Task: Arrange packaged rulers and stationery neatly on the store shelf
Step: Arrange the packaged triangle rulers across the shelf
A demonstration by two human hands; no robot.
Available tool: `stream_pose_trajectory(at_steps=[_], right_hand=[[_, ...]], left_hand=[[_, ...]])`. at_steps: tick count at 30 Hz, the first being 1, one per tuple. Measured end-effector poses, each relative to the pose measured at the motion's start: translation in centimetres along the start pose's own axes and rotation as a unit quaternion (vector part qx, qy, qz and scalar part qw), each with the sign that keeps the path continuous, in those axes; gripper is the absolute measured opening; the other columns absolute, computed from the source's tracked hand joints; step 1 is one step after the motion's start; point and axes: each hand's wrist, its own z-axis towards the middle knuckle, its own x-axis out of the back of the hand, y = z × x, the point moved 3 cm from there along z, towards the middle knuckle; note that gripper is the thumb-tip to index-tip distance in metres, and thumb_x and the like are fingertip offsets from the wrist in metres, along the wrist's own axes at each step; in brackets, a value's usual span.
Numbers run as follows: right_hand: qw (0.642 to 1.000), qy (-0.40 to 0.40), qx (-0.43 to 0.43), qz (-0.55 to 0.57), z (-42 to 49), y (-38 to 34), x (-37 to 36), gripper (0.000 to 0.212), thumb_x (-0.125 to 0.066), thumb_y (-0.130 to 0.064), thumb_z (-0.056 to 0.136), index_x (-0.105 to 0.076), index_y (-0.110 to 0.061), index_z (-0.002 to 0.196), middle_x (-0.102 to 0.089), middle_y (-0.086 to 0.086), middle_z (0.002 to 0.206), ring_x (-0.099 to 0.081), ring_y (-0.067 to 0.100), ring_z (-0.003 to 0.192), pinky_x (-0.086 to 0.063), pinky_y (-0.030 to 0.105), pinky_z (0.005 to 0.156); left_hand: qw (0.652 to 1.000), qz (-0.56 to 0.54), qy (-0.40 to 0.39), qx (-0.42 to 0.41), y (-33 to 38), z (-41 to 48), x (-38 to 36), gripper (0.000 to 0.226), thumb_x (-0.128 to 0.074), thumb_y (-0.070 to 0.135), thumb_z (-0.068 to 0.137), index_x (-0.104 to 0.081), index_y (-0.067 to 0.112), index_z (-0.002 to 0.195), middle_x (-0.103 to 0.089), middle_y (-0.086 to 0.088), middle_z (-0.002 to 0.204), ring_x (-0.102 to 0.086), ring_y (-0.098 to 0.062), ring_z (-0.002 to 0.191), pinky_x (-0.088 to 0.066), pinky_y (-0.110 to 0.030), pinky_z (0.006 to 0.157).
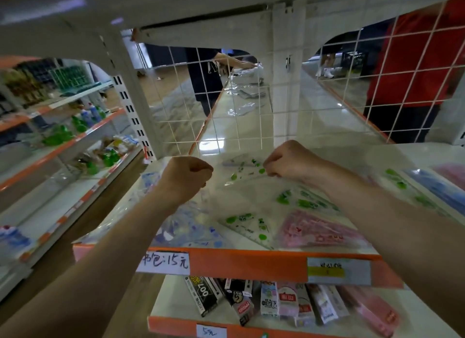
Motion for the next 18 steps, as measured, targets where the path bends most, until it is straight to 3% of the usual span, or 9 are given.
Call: stream_pose_trajectory(at_steps=[4, 7, 11, 14, 16, 18], right_hand=[[0.997, -0.027, -0.026, -0.063, 2.0, -0.1, -2.2, 0.018, -0.063, -0.012, 0.082, -0.069, 0.0, 0.095, -0.068, 0.015, 0.094, -0.064, 0.027, 0.088, -0.05, 0.03, 0.073], [0.983, -0.046, -0.017, -0.176, 2.2, -0.5, -2.5, 0.032, -0.064, -0.025, 0.086, -0.064, -0.005, 0.111, -0.066, 0.011, 0.108, -0.062, 0.026, 0.098, -0.052, 0.034, 0.086], [0.966, -0.09, 0.063, -0.233, -2.2, -2.4, -1.0, 0.03, -0.066, -0.035, 0.085, -0.067, -0.017, 0.109, -0.067, -0.001, 0.108, -0.062, 0.017, 0.094, -0.052, 0.035, 0.086], [0.923, -0.206, 0.062, -0.319, -6.6, -2.8, -1.5, 0.047, -0.065, -0.058, 0.078, -0.067, -0.018, 0.102, -0.067, -0.002, 0.092, -0.063, 0.014, 0.079, -0.053, 0.03, 0.069], [0.904, -0.219, 0.077, -0.359, -8.2, -2.8, -2.1, 0.036, -0.064, -0.058, 0.077, -0.062, -0.022, 0.083, -0.061, -0.004, 0.079, -0.055, 0.011, 0.065, -0.043, 0.025, 0.053], [0.903, -0.21, 0.095, -0.363, -8.6, -3.0, -2.5, 0.029, -0.065, -0.052, 0.078, -0.049, -0.027, 0.075, -0.055, -0.005, 0.081, -0.053, 0.01, 0.067, -0.04, 0.025, 0.052]], left_hand=[[0.999, 0.037, -0.009, -0.001, -0.6, -0.1, 0.1, 0.016, -0.058, 0.014, 0.091, -0.07, 0.015, 0.101, -0.066, 0.003, 0.084, -0.059, -0.008, 0.075, -0.046, -0.022, 0.071], [0.995, 0.091, -0.04, -0.019, -0.7, -0.5, -0.2, 0.018, -0.061, 0.017, 0.089, -0.07, 0.015, 0.105, -0.066, 0.004, 0.089, -0.058, -0.007, 0.079, -0.042, -0.016, 0.067], [0.958, 0.194, -0.199, -0.072, 0.1, -2.5, -1.7, 0.038, -0.069, 0.033, 0.083, -0.062, 0.023, 0.119, -0.061, 0.009, 0.109, -0.056, 0.0, 0.09, -0.041, -0.01, 0.074], [0.899, 0.31, -0.293, -0.1, 1.0, -3.8, -3.5, 0.063, -0.067, 0.046, 0.08, -0.045, 0.026, 0.136, -0.047, 0.008, 0.126, -0.048, -0.01, 0.112, -0.041, -0.025, 0.095], [0.873, 0.368, -0.3, -0.115, 1.5, -3.8, -4.3, 0.07, -0.066, 0.05, 0.08, -0.039, 0.026, 0.14, -0.044, 0.004, 0.131, -0.044, -0.015, 0.12, -0.039, -0.034, 0.103], [0.859, 0.395, -0.301, -0.119, 1.7, -3.4, -4.8, 0.067, -0.068, 0.051, 0.078, -0.043, 0.026, 0.135, -0.046, 0.003, 0.128, -0.046, -0.017, 0.115, -0.04, -0.036, 0.1]])
